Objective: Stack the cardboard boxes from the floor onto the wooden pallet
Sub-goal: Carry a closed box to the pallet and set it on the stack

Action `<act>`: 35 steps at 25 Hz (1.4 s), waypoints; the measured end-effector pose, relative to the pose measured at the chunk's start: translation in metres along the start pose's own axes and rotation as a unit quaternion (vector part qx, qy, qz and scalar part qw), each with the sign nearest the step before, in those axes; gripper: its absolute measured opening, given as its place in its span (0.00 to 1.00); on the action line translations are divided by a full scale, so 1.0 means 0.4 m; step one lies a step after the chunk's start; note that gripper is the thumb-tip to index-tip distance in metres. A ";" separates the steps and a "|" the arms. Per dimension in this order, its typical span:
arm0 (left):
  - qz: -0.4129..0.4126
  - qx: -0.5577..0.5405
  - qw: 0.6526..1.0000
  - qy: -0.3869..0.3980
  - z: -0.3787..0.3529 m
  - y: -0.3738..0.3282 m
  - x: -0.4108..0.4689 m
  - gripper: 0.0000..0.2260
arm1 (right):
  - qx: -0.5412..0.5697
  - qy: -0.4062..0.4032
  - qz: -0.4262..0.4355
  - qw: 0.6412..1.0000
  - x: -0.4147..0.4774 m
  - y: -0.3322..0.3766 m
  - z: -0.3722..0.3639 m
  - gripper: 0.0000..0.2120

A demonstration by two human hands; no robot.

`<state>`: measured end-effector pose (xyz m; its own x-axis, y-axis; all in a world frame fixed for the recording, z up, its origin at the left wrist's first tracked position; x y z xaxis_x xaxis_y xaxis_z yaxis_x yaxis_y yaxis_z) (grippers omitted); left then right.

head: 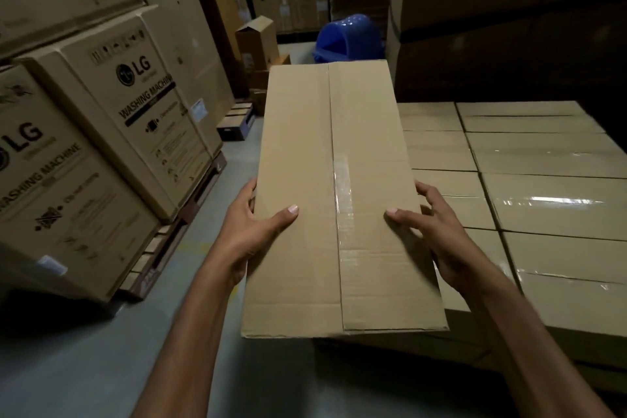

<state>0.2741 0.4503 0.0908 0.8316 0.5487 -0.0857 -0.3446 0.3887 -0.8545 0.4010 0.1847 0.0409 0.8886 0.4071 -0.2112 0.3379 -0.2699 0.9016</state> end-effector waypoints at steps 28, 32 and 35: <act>0.002 0.085 0.967 0.241 0.415 0.265 1.287 0.26 | 0.040 -0.270 -0.031 0.962 0.779 -0.236 -0.688 0.21; -0.050 0.083 0.958 0.272 0.324 0.212 1.489 0.24 | 0.061 -0.309 -0.015 0.949 0.938 -0.241 -0.674 0.27; -0.092 0.083 0.948 0.295 0.247 0.127 1.644 0.22 | 0.087 -0.342 0.003 0.936 1.067 -0.221 -0.659 0.33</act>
<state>0.7604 0.9038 0.0415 0.9664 -0.0293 -0.2555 -0.1927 0.5757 -0.7947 0.6687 0.6124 -0.0296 0.8608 -0.2323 -0.4528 0.3256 -0.4323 0.8409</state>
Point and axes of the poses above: each hand's wrist, its own x-axis towards the middle knuckle, its own z-axis out of the back of the hand, y = z × x, the point moved 10 cm from there along x, towards the middle knuckle, and after that the axes turned 14 degrees about x, right-handed, at the moved point
